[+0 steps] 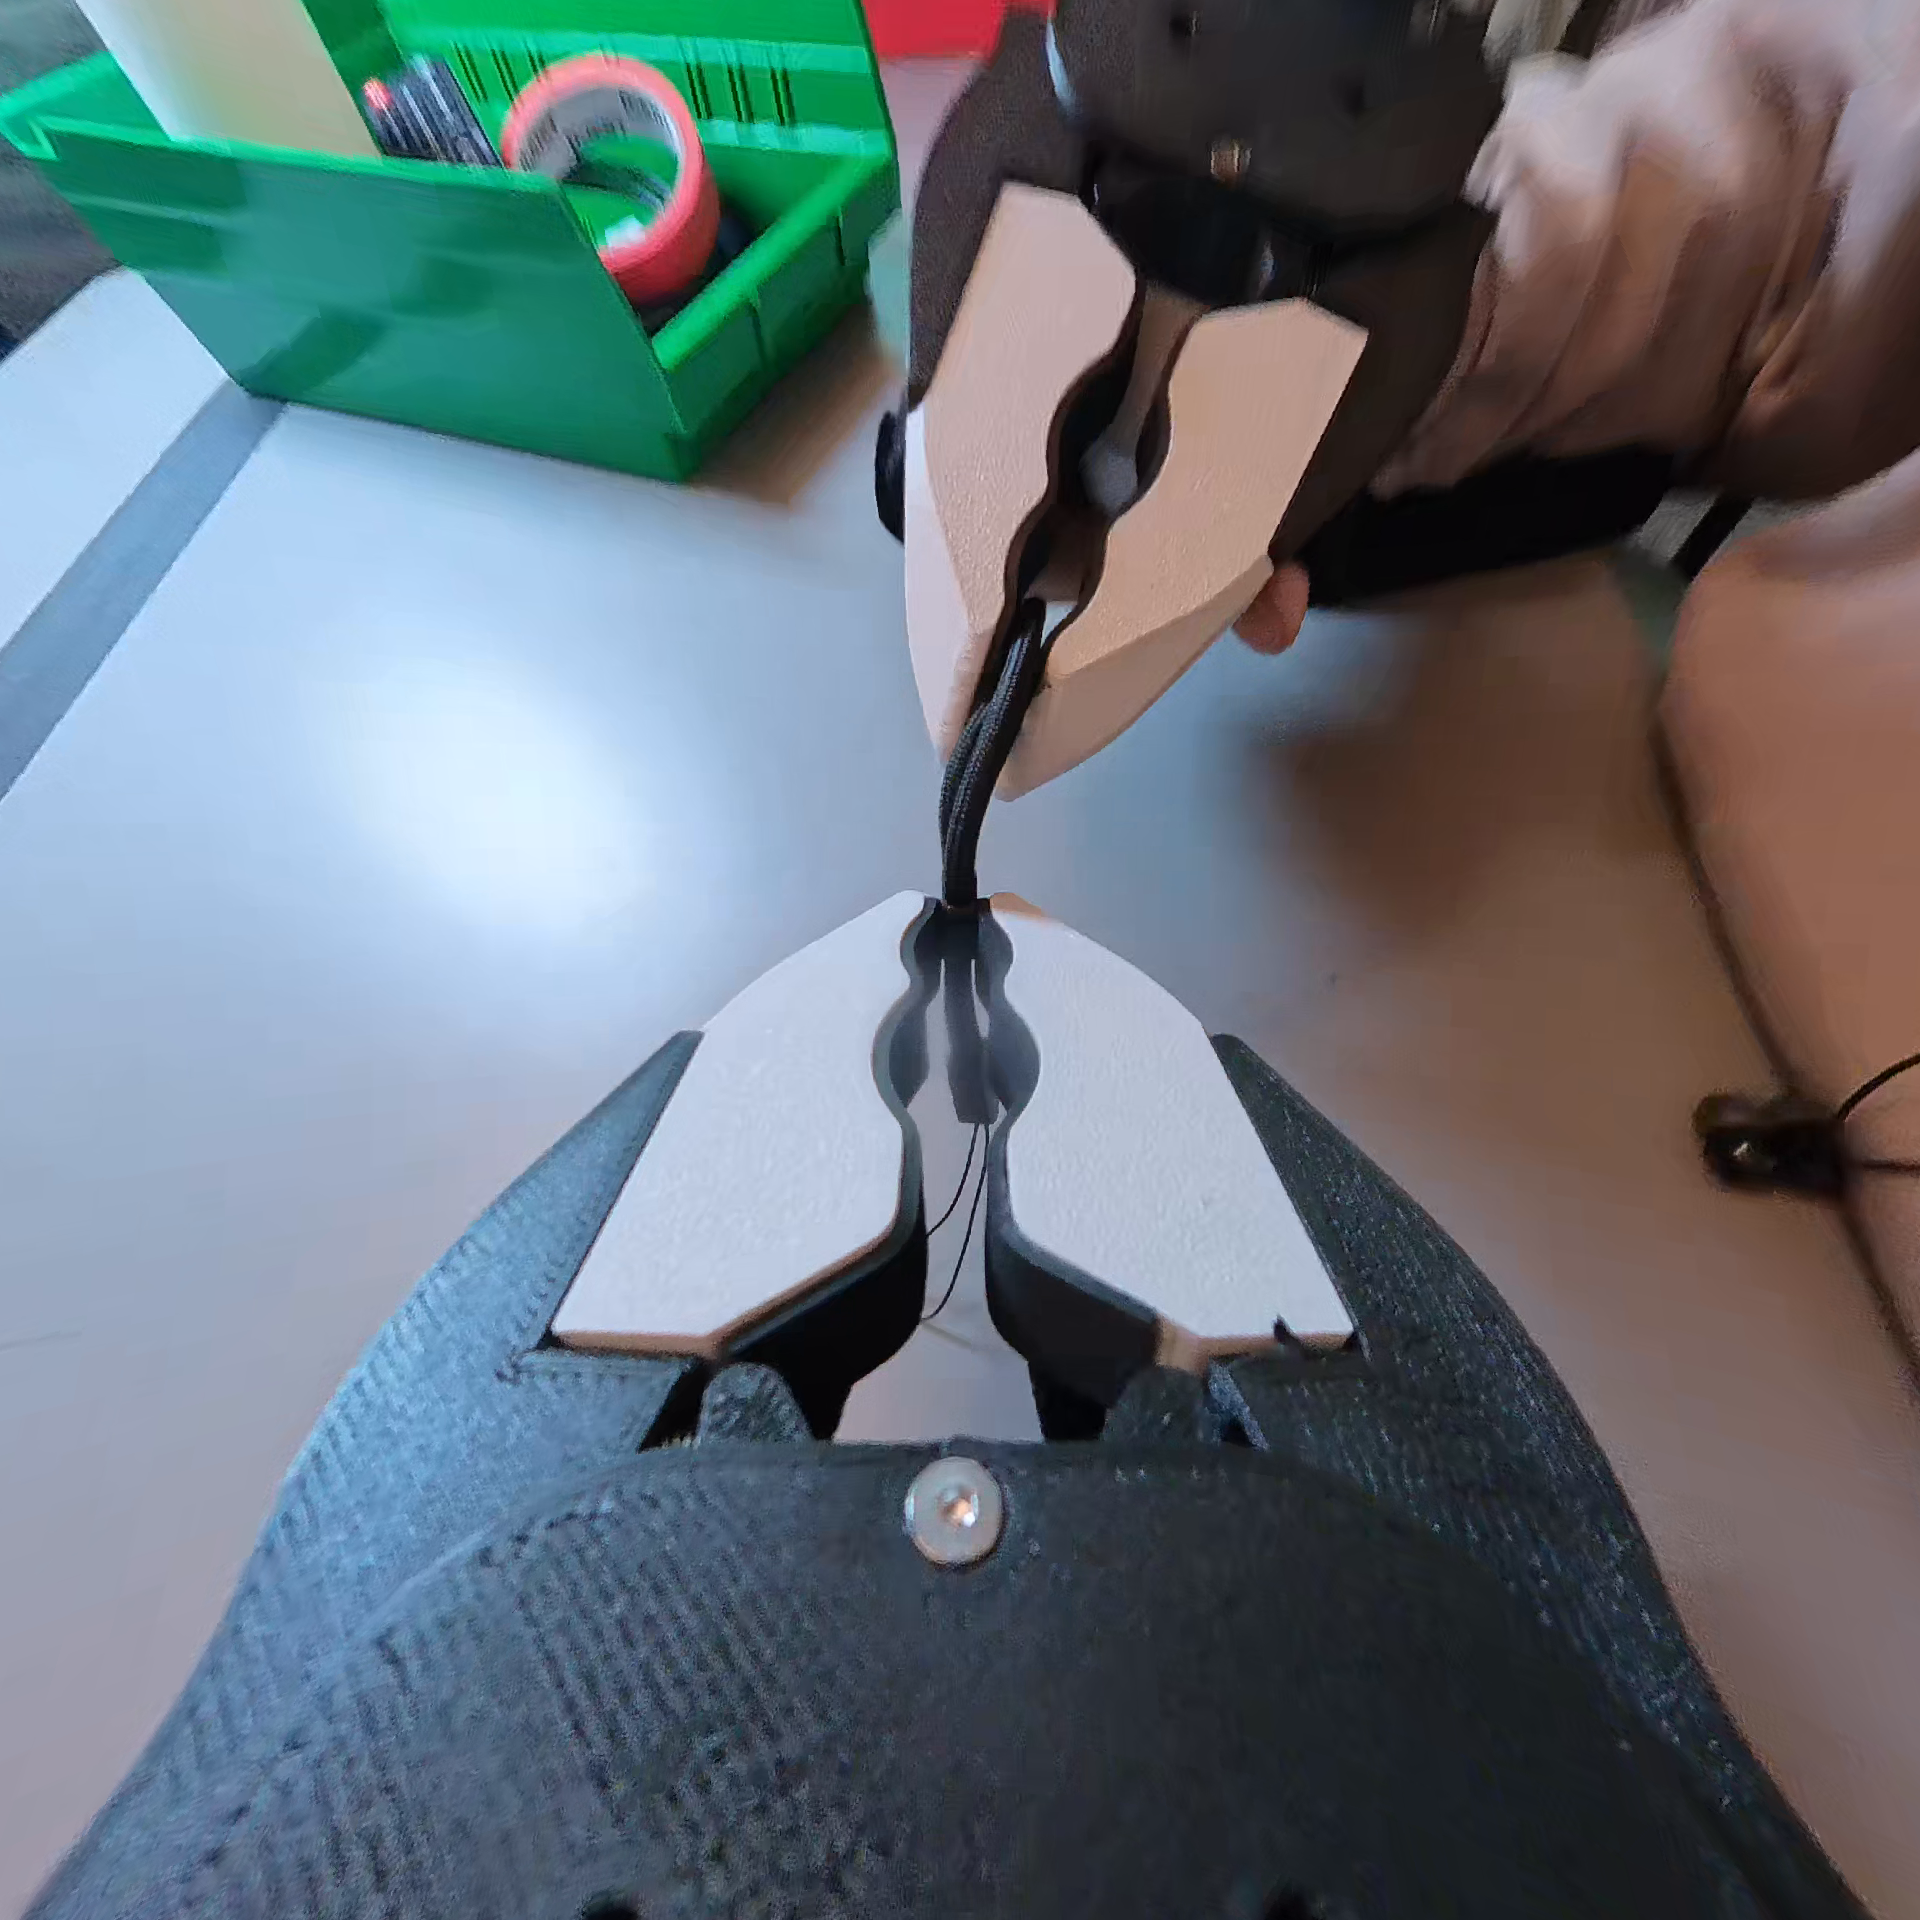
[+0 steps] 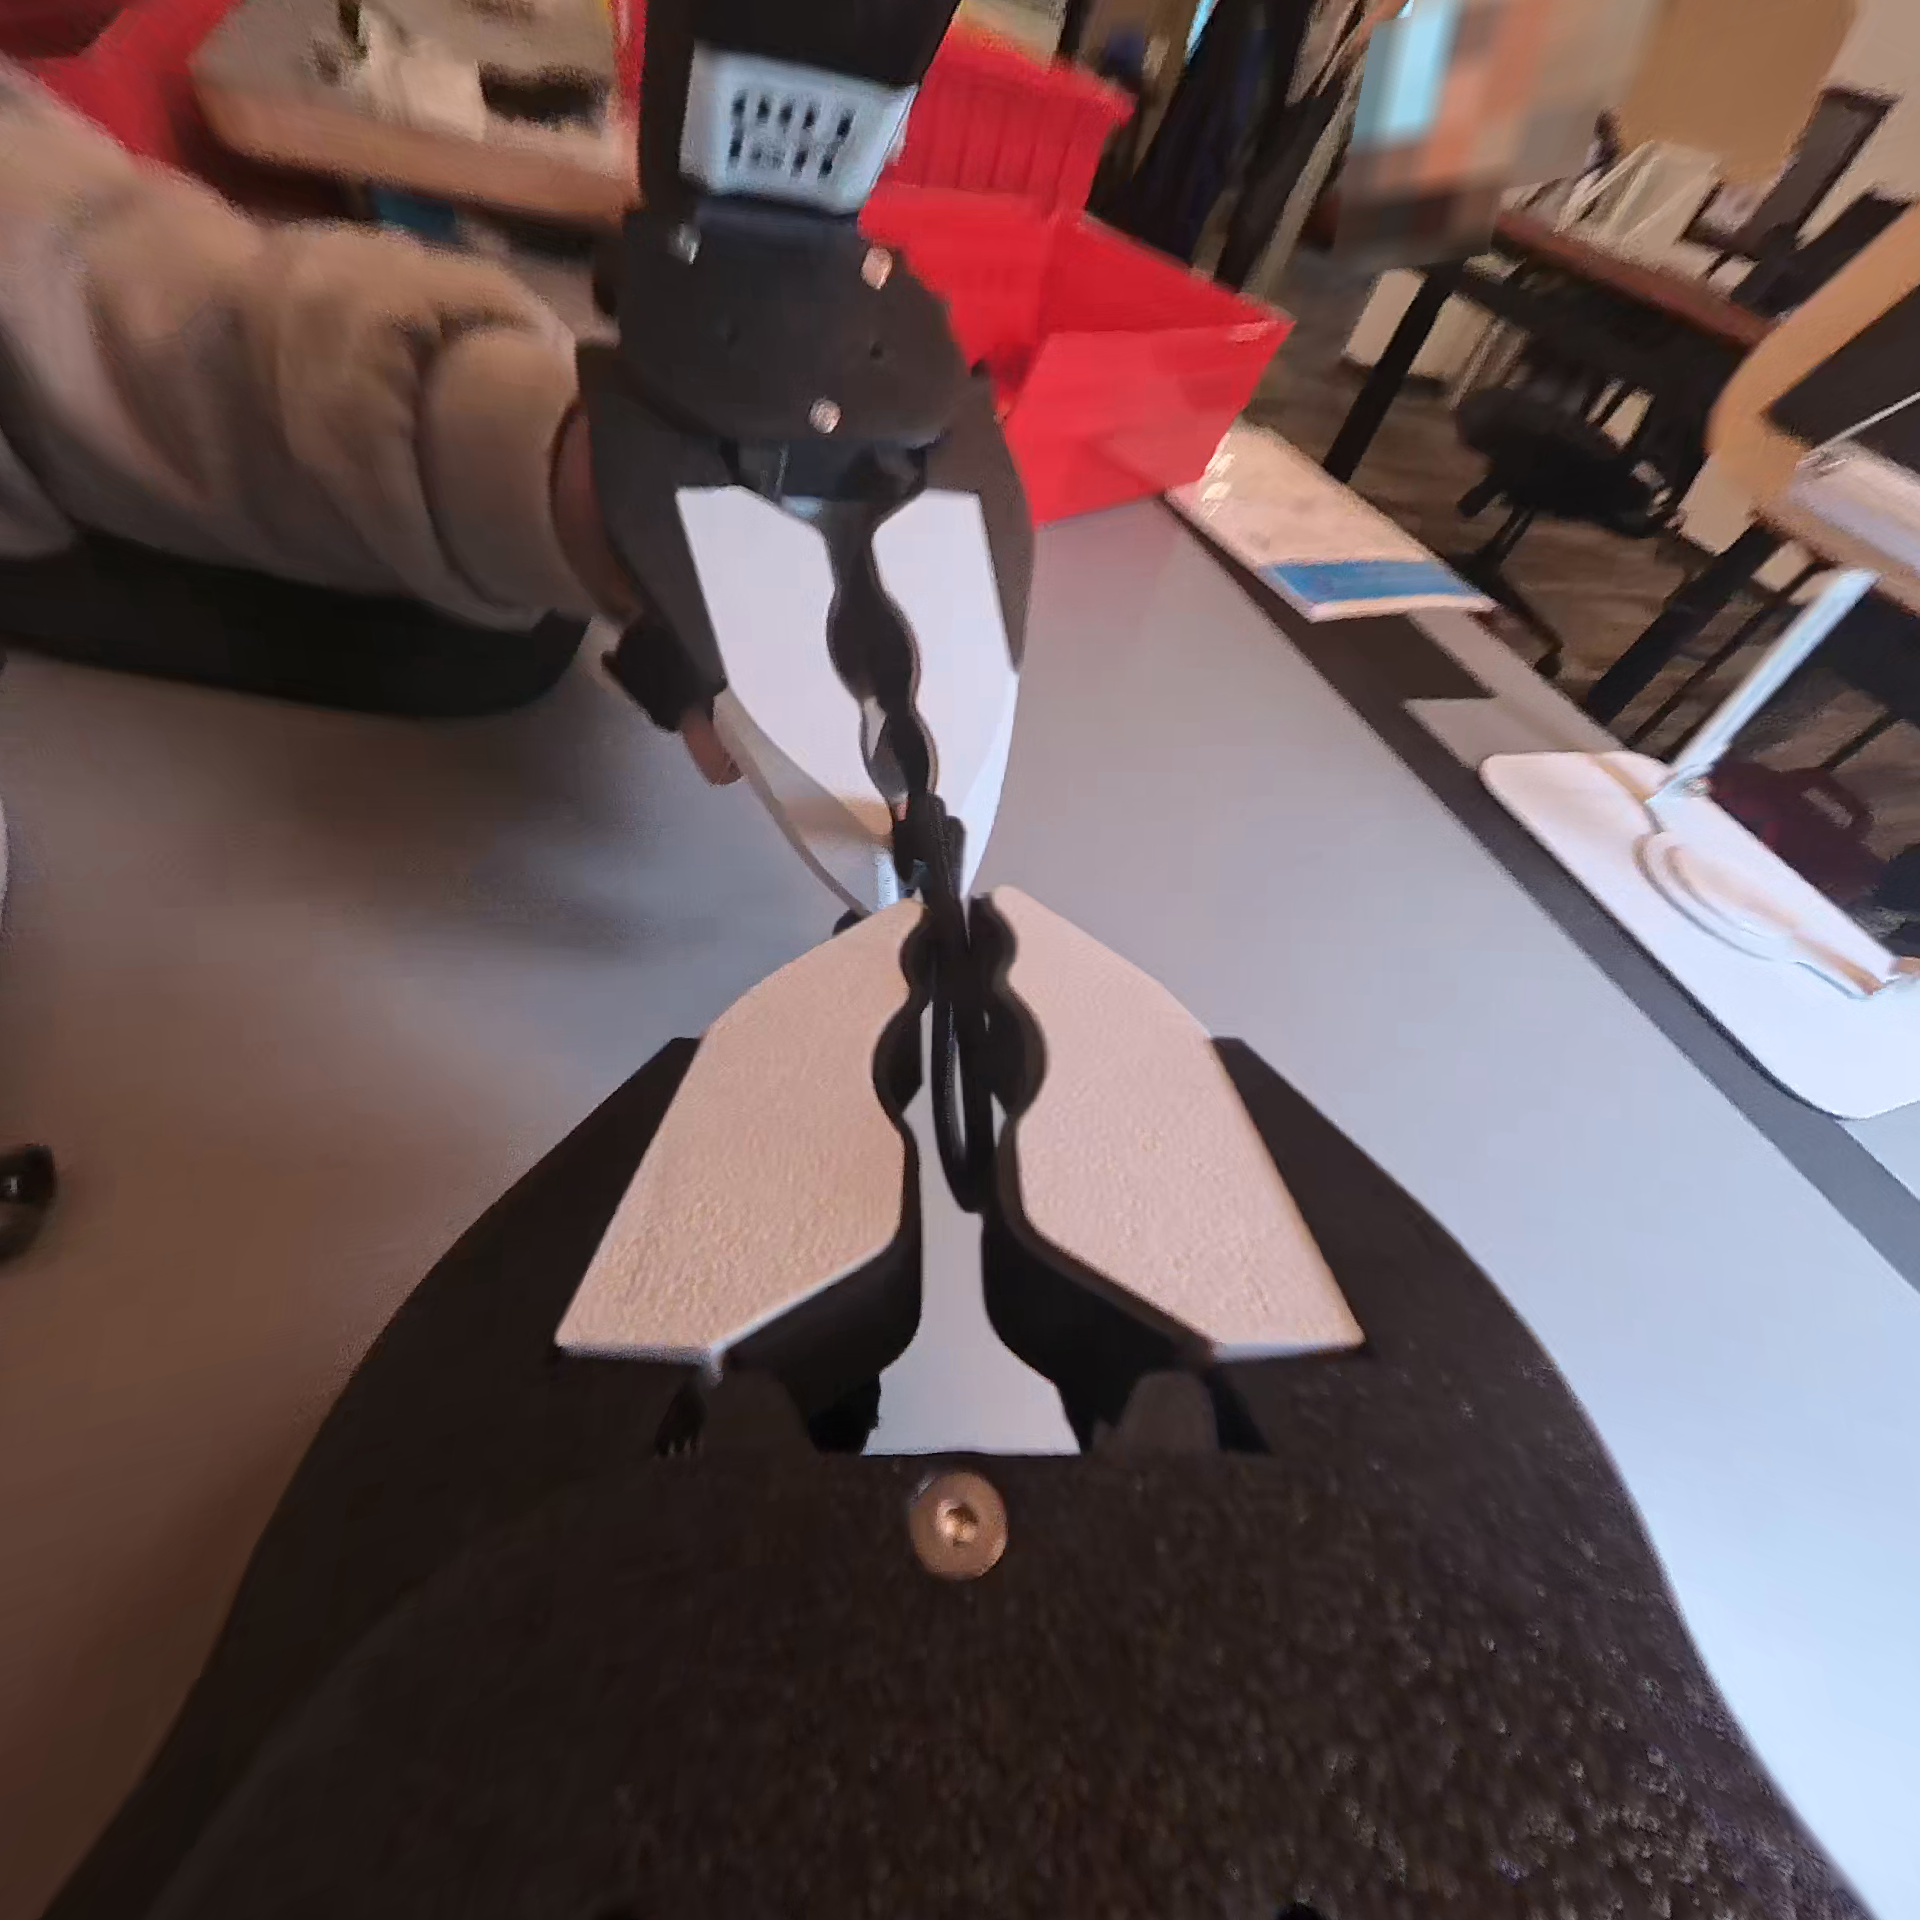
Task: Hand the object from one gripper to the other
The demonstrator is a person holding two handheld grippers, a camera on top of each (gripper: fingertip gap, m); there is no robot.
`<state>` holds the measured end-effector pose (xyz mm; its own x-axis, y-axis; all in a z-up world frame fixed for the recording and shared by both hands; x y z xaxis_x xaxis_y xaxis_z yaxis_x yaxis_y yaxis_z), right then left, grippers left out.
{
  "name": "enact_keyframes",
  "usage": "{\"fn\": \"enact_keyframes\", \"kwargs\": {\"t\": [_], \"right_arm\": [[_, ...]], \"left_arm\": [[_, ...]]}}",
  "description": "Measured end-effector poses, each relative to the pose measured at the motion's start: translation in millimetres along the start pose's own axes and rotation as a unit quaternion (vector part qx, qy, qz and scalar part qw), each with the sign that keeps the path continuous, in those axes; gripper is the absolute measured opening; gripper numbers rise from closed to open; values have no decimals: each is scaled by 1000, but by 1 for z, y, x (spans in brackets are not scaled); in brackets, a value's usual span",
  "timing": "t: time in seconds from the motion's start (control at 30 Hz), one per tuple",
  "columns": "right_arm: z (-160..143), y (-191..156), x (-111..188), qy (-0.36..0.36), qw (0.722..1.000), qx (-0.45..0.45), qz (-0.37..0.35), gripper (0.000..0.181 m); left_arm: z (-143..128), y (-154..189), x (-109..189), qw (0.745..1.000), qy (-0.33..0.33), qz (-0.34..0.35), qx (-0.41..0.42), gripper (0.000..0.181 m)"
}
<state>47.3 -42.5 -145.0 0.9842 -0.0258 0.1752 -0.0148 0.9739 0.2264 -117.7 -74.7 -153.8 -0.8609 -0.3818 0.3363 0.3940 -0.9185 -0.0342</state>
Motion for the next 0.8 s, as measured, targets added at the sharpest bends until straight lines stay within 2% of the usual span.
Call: {"fn": "enact_keyframes", "kwargs": {"t": [0.03, 0.13, 0.27, 0.37, 0.43, 0.5, 0.7, 0.8], "right_arm": [[4, 4, 4, 32, 999, -20, -12, 21], [12, 20, 14, 98, 989, -111, -8, 47], [5, 25, 12, 98, 975, -194, 37, 48], [-1, 10, -2, 94, 968, -224, 65, 39], [-1, 0, -11, 100, 967, -226, 67, 30], [1, -5, -14, 93, 972, -209, 49, 11], [5, 13, 4, 105, 983, -152, -17, 7], [9, 21, 16, 106, 991, -48, -68, 7]], "left_arm": [[4, -3, 4, 999, 33, -4, 25, 6], [13, -15, 19, 983, 151, -2, 105, 6], [16, -24, 32, 934, 296, -22, 200, 6], [14, -21, 25, 904, 348, -52, 242, 6], [11, -18, 16, 900, 349, -63, 252, 6], [9, -16, 10, 910, 332, -61, 239, 6], [12, -21, 21, 930, 284, -68, 223, 6], [15, -24, 31, 931, 266, -109, 222, 19]]}}
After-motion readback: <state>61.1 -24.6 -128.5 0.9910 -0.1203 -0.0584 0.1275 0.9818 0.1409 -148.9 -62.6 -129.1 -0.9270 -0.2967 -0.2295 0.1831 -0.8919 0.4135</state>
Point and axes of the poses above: each gripper's, where its closed fingertips meet, x back along the fingers, z out of its top, y = z × x across the jaws, the point moved 9 cm from there along x, back along the fingers, and after that the axes turned 7 degrees about y, right-handed, at the moved point
